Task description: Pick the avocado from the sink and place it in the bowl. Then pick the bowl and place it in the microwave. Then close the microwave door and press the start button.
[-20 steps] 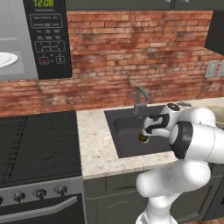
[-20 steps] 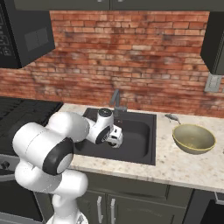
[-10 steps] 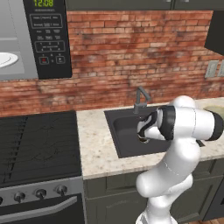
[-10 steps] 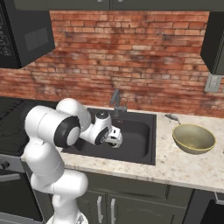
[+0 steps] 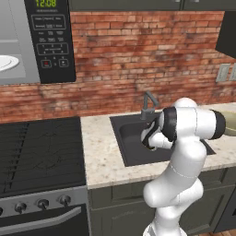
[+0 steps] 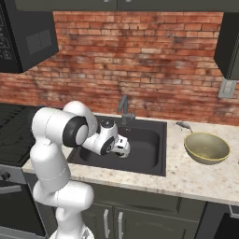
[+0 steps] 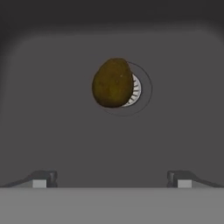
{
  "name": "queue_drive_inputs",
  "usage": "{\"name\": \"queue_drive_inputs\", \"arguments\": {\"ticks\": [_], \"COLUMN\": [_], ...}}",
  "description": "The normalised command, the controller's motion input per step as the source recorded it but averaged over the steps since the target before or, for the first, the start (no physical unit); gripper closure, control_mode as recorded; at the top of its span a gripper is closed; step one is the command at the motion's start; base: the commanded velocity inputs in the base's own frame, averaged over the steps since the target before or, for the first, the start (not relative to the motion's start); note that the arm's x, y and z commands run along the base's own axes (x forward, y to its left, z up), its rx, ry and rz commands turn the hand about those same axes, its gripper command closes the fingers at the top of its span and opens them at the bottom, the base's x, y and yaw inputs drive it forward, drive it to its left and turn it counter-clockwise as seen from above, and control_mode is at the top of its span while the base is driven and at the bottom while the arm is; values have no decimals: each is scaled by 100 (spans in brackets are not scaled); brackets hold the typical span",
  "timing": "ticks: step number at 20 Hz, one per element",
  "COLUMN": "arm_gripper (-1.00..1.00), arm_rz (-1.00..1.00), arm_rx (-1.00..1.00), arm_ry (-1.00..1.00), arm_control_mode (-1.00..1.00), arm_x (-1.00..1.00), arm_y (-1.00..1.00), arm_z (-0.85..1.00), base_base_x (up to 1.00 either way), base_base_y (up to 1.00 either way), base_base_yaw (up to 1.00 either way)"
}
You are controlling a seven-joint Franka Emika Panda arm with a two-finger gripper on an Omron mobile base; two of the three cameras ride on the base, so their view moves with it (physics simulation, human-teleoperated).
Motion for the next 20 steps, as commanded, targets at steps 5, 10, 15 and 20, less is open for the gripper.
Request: {"name": "queue_drive_inputs", "arguments": {"ticks": [5,10,15,20], "arm_gripper": [-100,-100,-100,-100], "arm_rz": [0,0,0,0], "arm_rx": [-1,0,0,0], "arm_ry": [0,0,0,0], "arm_control_mode": [-100,-100,-100,-100], "arm_x": [29,38,44,31], "arm_y": [0,0,0,0], "arm_z": [-24,-29,-35,-34], "base_base_x": [0,0,0,0], "base_base_y": [0,0,0,0], "base_base_yaw": [0,0,0,0]}}
